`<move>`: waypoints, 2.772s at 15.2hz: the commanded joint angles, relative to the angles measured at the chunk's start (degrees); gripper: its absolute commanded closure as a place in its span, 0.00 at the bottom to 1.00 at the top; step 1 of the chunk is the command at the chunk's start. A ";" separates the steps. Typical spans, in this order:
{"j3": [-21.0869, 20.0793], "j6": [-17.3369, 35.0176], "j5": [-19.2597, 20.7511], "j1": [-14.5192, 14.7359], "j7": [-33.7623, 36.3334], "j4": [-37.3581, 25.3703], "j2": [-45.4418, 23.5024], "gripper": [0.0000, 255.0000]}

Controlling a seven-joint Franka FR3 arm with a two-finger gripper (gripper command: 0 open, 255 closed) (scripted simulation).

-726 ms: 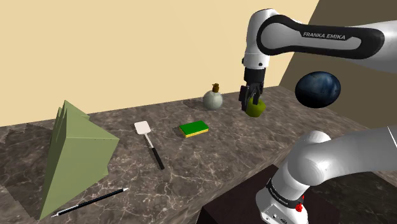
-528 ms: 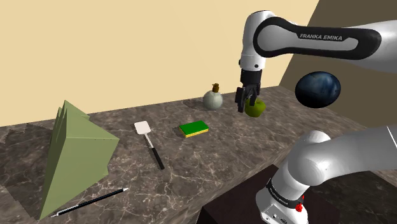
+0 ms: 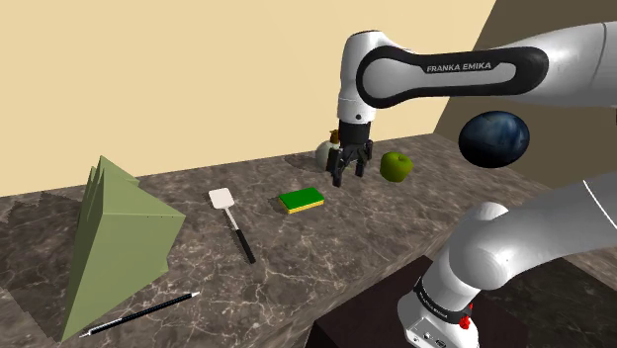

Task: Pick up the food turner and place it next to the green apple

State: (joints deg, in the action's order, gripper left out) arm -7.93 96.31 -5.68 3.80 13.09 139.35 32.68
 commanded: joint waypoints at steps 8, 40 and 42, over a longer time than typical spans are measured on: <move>-8.19 12.46 -2.56 1.80 12.13 -6.09 -15.17 0.00; -14.10 28.26 9.64 6.93 34.70 -26.96 -48.72 1.00; -14.10 28.26 9.64 6.93 34.70 -26.96 -48.72 1.00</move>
State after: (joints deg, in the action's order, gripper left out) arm -22.03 124.56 3.96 10.73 47.79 112.40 -16.05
